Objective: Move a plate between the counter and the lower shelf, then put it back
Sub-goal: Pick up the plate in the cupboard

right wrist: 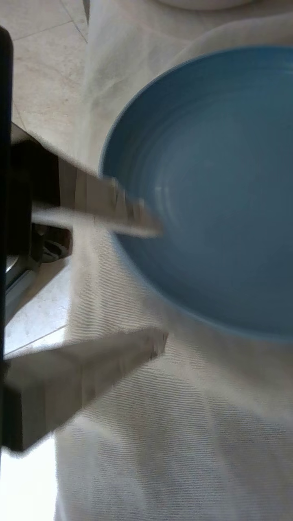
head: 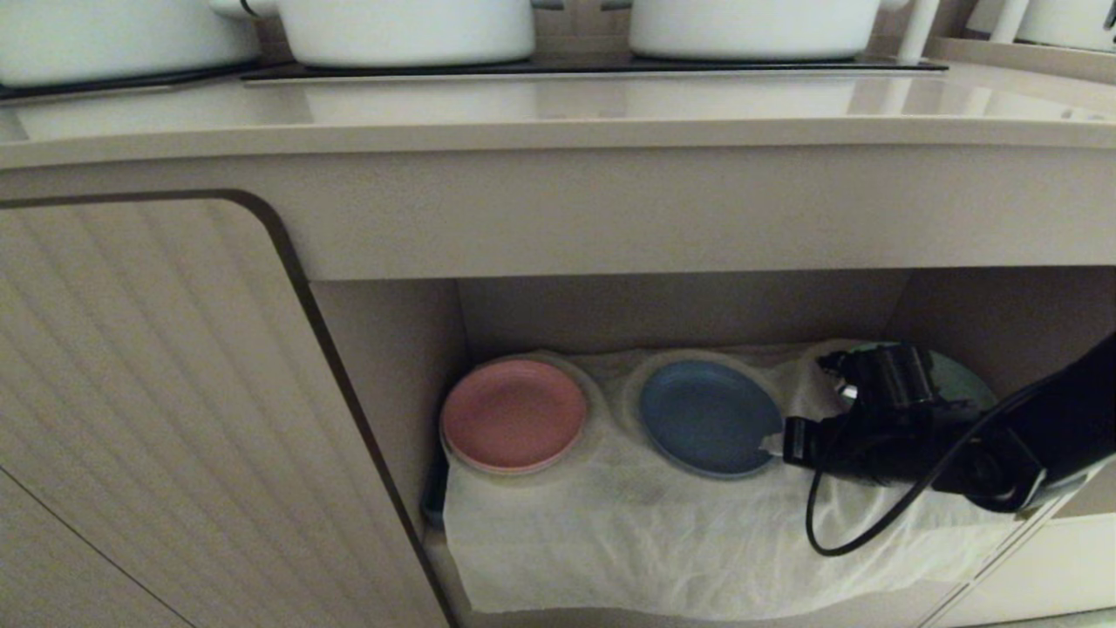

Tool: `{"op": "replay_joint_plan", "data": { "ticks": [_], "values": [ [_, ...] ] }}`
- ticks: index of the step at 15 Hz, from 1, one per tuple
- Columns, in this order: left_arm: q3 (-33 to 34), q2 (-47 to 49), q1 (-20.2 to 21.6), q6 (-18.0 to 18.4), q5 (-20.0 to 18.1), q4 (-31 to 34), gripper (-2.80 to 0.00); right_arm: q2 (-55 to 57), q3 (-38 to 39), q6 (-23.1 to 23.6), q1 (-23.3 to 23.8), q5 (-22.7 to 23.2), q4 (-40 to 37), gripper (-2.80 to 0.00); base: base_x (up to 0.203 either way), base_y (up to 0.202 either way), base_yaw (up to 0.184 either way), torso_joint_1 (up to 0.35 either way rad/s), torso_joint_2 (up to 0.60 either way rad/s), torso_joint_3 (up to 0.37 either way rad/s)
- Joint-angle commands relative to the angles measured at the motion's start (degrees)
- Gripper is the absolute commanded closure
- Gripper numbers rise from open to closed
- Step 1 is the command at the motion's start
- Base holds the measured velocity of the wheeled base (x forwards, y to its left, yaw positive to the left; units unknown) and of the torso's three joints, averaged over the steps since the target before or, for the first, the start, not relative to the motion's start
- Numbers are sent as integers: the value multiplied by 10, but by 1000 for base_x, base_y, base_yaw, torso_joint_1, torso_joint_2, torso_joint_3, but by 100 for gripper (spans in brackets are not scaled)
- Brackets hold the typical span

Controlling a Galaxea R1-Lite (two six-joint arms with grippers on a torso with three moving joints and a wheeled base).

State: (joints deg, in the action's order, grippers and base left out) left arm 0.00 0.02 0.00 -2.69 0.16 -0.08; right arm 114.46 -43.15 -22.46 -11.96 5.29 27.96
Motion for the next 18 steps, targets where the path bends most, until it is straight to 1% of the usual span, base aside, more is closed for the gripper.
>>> {"op": "replay_joint_plan", "data": {
  "ticks": [1,4,8,13,18],
  "values": [
    [0,0,0,0,0,0,0,8,-7,-1,0,1,5,-280,0,0,0,0,0,0],
    [0,0,0,0,0,0,0,17,-11,-2,-2,1,30,-280,0,0,0,0,0,0],
    [0,0,0,0,0,0,0,28,-12,-3,-7,1,42,-280,0,0,0,0,0,0],
    [0,0,0,0,0,0,0,51,-26,-7,-26,2,72,-280,0,0,0,0,0,0],
    [0,0,0,0,0,0,0,67,-32,-7,-30,1,87,-280,0,0,0,0,0,0]
  ]
}}
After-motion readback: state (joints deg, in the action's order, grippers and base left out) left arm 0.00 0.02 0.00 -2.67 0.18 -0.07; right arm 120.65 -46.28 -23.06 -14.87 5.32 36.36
